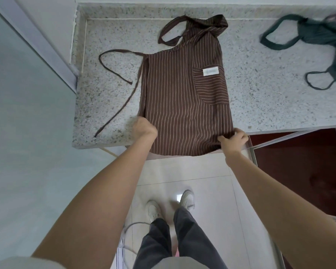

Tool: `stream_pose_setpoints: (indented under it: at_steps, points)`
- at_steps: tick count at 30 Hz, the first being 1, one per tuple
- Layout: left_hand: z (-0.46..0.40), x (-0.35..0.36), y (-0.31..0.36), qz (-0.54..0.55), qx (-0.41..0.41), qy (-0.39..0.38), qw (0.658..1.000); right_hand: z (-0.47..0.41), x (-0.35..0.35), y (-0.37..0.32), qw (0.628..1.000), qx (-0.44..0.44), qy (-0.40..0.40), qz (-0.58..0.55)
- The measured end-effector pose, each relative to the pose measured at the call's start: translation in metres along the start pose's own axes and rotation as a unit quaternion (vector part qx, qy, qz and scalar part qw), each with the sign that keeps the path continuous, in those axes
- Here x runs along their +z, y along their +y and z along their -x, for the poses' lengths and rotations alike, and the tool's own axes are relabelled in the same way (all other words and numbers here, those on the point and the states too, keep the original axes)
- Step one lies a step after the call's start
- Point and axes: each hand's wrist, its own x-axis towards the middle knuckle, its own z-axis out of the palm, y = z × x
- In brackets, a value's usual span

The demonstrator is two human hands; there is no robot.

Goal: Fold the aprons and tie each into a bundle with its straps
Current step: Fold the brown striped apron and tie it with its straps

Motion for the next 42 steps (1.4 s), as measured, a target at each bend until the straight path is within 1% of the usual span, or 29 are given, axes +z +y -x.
stream_pose_setpoints:
  at_steps: [2, 5, 6, 9, 11, 14, 17, 18, 19, 22, 24, 27, 32, 35, 37, 39, 41, 42]
  points:
    - [0.003, 0.004, 0.001, 0.006, 0.000, 0.018, 1.000, -0.004, -0.002, -0.001, 1.000, -0.011, -0.008, 0.002]
    - [0.002, 0.008, -0.003, 0.031, -0.001, 0.029, 0.999, -0.013, -0.006, -0.001, 0.998, 0.030, -0.020, -0.058]
    - [0.001, 0.008, -0.004, 0.046, -0.005, 0.029, 0.998, -0.014, -0.009, 0.001, 0.997, 0.051, -0.040, -0.053]
    - [0.000, 0.007, -0.005, 0.068, -0.013, 0.018, 0.997, -0.010, -0.015, 0.010, 0.983, 0.102, -0.148, -0.044]
    - [-0.002, 0.007, -0.004, 0.077, -0.021, 0.006, 0.997, -0.002, -0.021, 0.015, 0.974, 0.113, -0.192, -0.048]
    - [-0.003, 0.007, -0.004, 0.073, -0.025, 0.004, 0.997, 0.006, -0.030, 0.027, 0.965, 0.094, -0.242, -0.048]
    - [-0.003, 0.008, -0.004, 0.066, -0.020, 0.006, 0.998, 0.008, -0.039, 0.042, 0.949, 0.034, -0.314, -0.003]
    - [-0.003, 0.008, -0.004, 0.064, -0.019, 0.007, 0.998, 0.008, -0.039, 0.047, 0.948, 0.016, -0.318, 0.011]
    - [-0.003, 0.008, -0.004, 0.062, -0.018, 0.009, 0.998, 0.006, -0.040, 0.053, 0.955, 0.000, -0.295, 0.027]
    - [-0.003, 0.009, -0.005, 0.058, -0.016, 0.014, 0.998, 0.007, -0.040, 0.062, 0.986, -0.053, -0.145, 0.064]
    - [-0.002, 0.009, -0.004, 0.053, -0.014, 0.016, 0.998, 0.010, -0.041, 0.066, 0.990, -0.092, -0.092, 0.062]
    - [-0.002, 0.009, -0.005, 0.043, -0.012, 0.020, 0.999, 0.013, -0.042, 0.066, 0.987, -0.117, -0.094, 0.057]
    - [0.002, 0.009, -0.005, 0.037, -0.004, 0.033, 0.999, 0.018, -0.042, 0.062, 0.980, -0.102, -0.173, -0.005]
    - [0.004, 0.010, -0.005, 0.036, 0.000, 0.042, 0.998, 0.018, -0.041, 0.063, 0.979, -0.113, -0.168, -0.013]
    - [0.006, 0.011, -0.005, 0.040, 0.006, 0.049, 0.998, 0.019, -0.041, 0.060, 0.979, -0.121, -0.166, 0.009]
    - [0.009, 0.012, -0.005, 0.042, 0.010, 0.056, 0.997, 0.018, -0.040, 0.056, 0.972, -0.130, -0.183, 0.064]
    - [0.011, 0.013, -0.005, 0.040, 0.015, 0.061, 0.997, 0.017, -0.041, 0.052, 0.960, -0.169, -0.175, 0.136]
    - [0.012, 0.013, -0.005, 0.038, 0.016, 0.063, 0.997, 0.017, -0.042, 0.050, 0.954, -0.197, -0.152, 0.168]
